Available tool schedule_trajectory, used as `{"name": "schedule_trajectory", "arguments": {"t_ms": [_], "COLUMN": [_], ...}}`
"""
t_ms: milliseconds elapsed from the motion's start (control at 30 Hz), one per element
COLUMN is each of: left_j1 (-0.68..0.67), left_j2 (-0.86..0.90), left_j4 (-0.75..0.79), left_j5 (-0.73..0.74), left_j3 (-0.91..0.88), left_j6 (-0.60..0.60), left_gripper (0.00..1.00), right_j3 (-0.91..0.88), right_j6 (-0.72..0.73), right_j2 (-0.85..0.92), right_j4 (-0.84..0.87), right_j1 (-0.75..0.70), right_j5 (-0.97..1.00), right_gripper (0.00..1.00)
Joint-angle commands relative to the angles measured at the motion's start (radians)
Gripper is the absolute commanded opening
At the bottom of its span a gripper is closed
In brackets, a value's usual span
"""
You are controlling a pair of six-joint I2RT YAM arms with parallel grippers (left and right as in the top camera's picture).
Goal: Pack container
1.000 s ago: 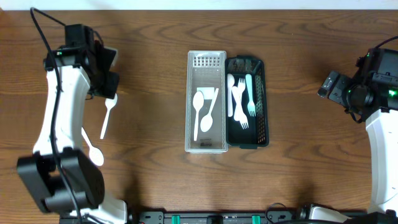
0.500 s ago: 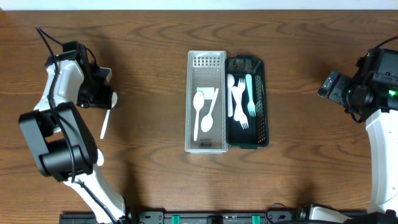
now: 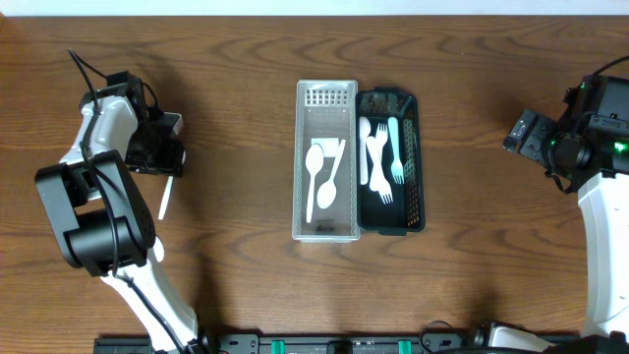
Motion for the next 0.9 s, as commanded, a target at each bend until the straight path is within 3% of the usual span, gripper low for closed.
{"name": "schedule_trajectory", "arguments": {"t_ms": [0,367,500,600,867], "left_j1": [0.002,0.002,0.002,0.001,-0.019], "left_j2": [0.026,0.027,0.027,0.027,-0.008], "left_j4": [-0.003,0.056,0.064,0.061,0.005], "left_j5": [0.010,0.010,0.010,0.010,0.011], "left_j3": [-0.014,-0.093,-0.107,-0.107,-0.061], "left_j6": [0.005,0.006,0.005,0.005,-0.064], "left_gripper": [0.50,0.40,0.25,0.06,0.06], "right_j3": [-0.006,-0.006,-0.006,-0.006,-0.006], "right_j6": [-0.002,-0.002,-0.002,-0.002,-0.002], "right_j2": [0.004,0.004,0.004,0.004,0.004], "right_j4": [0.003,0.003,0.003,0.003,0.013], "right_j1": [-0.005,-0.005,-0.005,-0.005,-0.005], "right_j5": [0.016,0.042,0.060,0.060,0.060], "right_gripper": [0.99,0.99,0.99,0.99,0.99]}}
